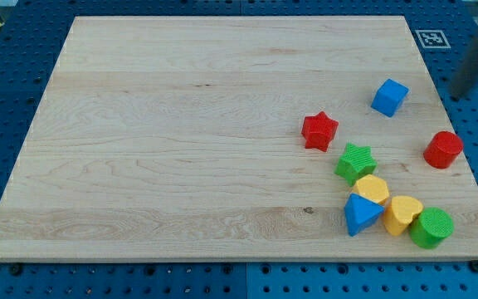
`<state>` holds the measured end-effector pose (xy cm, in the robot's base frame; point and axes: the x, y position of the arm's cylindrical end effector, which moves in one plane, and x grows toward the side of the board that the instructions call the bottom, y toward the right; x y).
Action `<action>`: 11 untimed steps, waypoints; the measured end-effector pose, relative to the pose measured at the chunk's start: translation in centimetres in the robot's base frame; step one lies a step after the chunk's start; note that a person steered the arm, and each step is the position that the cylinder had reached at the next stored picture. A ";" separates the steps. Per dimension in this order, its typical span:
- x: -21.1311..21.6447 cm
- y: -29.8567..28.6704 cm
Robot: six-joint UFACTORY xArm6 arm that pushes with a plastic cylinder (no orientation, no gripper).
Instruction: Push the red circle along with the red star to right a bit
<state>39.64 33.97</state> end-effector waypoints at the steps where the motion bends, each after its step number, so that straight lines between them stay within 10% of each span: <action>1: 2.5 0.5; 3: 10.1 0.5; 11: 6.6 -20.1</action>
